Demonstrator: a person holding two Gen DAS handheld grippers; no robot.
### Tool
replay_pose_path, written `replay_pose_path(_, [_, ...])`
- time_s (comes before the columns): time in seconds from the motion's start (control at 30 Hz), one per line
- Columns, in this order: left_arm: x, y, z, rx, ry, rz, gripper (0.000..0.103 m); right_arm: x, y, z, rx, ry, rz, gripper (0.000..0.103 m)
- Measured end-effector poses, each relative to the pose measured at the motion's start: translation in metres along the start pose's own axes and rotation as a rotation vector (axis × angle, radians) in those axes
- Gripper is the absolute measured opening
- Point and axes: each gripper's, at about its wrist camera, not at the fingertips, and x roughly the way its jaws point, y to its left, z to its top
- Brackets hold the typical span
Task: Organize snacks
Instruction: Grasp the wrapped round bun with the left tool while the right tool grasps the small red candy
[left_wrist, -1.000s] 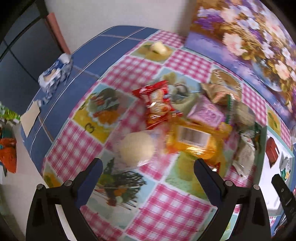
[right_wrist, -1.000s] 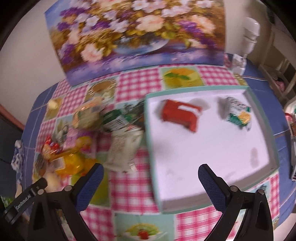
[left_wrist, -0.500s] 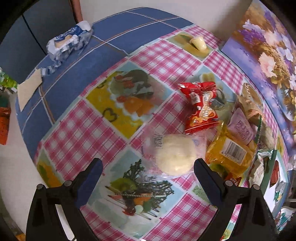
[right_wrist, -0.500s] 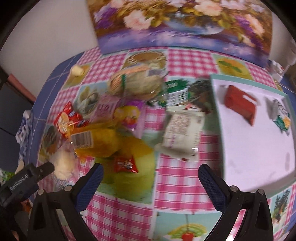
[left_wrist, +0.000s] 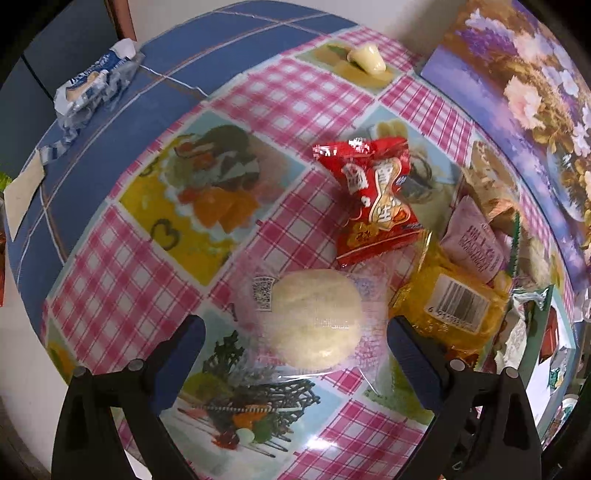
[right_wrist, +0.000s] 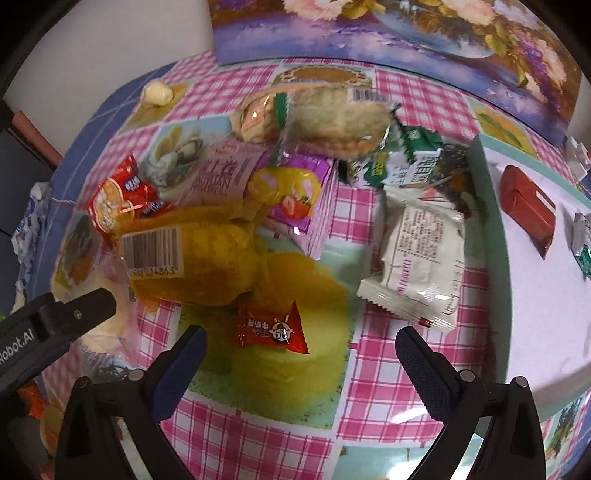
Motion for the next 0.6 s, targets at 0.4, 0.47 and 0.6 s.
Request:
replay_pose_path(0.4, [0.005, -0.002, 0.001, 0.017, -0.001, 0.006, 0.088, 0.011, 0.015, 0.002, -0.032, -0.025, -0.06, 0.075])
replay_pose_path(0.47, [0.003, -0.003, 0.0, 0.023, -0.005, 0.014, 0.082, 0.009, 0.016, 0.001, -0.045, -0.031, -0.073, 0.07])
replay_pose_path(0.6, [0.001, -0.006, 0.0, 0.031, -0.008, 0.018, 0.076, 0.007, 0.019, 0.0, -0.057, -0.04, -0.067, 0.049])
